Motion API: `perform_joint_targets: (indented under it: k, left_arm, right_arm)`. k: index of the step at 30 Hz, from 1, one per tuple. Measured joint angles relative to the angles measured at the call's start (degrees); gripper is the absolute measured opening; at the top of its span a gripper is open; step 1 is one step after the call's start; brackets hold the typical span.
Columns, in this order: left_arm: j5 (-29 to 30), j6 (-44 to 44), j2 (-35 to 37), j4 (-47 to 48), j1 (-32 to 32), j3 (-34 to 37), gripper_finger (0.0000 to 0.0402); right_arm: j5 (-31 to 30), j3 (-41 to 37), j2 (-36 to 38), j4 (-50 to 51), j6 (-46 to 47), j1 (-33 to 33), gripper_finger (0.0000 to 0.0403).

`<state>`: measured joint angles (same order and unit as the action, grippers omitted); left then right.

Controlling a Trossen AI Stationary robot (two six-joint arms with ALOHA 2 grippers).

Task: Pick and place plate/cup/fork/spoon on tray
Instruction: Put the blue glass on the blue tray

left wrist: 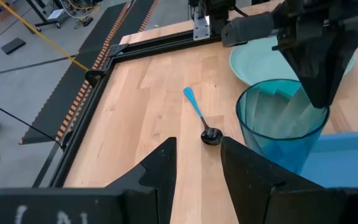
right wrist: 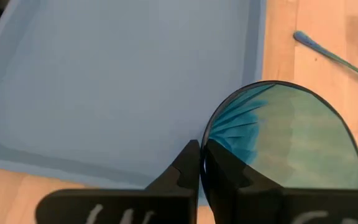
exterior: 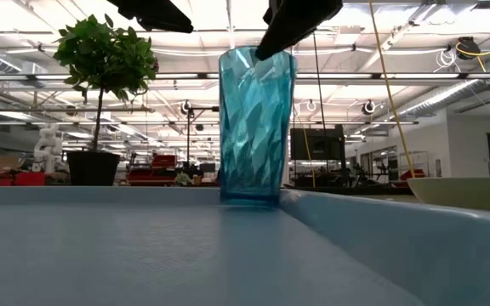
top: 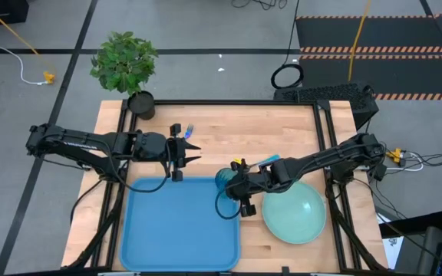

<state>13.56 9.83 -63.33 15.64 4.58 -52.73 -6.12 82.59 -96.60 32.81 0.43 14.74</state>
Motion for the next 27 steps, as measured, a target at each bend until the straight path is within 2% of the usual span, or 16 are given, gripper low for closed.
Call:
perform_joint_targets:
  k: [27]
  left_arm:
    - [0.0,-0.2,0.0,0.0,0.0,0.0,0.0129]
  right_arm:
    - [0.0,0.0,0.1,-0.2,0.4,0.0,0.0049]
